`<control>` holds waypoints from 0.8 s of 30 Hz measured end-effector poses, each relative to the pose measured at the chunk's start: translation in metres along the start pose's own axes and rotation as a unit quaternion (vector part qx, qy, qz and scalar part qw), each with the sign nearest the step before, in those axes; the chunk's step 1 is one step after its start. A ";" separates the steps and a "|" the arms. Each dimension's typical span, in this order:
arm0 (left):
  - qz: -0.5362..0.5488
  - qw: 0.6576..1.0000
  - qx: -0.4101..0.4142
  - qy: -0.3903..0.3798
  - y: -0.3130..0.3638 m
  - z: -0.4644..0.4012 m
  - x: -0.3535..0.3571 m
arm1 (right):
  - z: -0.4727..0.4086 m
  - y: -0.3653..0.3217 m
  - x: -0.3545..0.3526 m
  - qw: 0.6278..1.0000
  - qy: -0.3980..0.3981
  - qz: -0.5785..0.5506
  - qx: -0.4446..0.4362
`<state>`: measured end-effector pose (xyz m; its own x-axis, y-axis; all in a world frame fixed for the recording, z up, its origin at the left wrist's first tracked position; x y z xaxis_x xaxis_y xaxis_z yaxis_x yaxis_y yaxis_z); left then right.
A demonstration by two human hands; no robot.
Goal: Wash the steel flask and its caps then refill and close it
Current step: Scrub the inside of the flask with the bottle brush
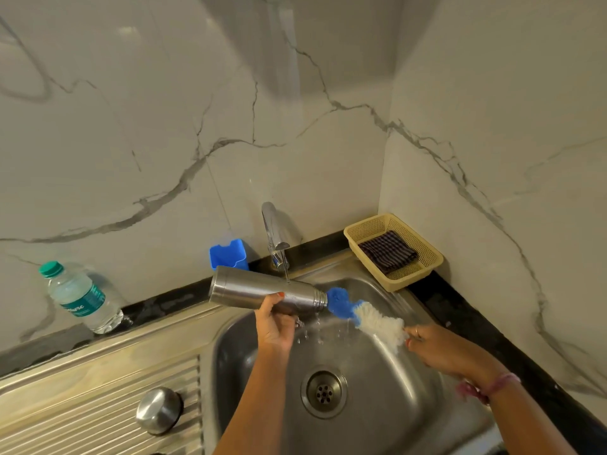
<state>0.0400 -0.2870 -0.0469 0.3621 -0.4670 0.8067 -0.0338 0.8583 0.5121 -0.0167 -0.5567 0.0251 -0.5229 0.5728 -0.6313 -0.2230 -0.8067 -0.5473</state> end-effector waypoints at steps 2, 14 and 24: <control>-0.010 1.000 -0.021 0.008 -0.005 -0.002 -0.001 | -0.001 0.003 0.000 1.000 0.007 -0.010 0.002; -0.220 0.971 -0.093 0.017 -0.015 -0.008 -0.002 | -0.009 0.018 -0.001 0.998 0.034 -0.018 0.041; -0.342 0.933 -0.112 0.008 -0.035 -0.002 -0.018 | -0.014 0.027 -0.001 0.998 0.035 -0.013 0.045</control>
<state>0.0364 -0.3079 -0.0795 0.2418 -0.9199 0.3089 0.4055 0.3850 0.8291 -0.0109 -0.5771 0.0029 -0.4574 0.6005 -0.6559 -0.3108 -0.7990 -0.5147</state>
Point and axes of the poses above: each hand's wrist, its own z-axis away from the middle knuckle, its own x-axis out of the palm, y = z × x, the point moved 5 cm from there along -z, towards the middle knuckle, and after that the axes turned 3 degrees about -y, right-handed, at the moved point
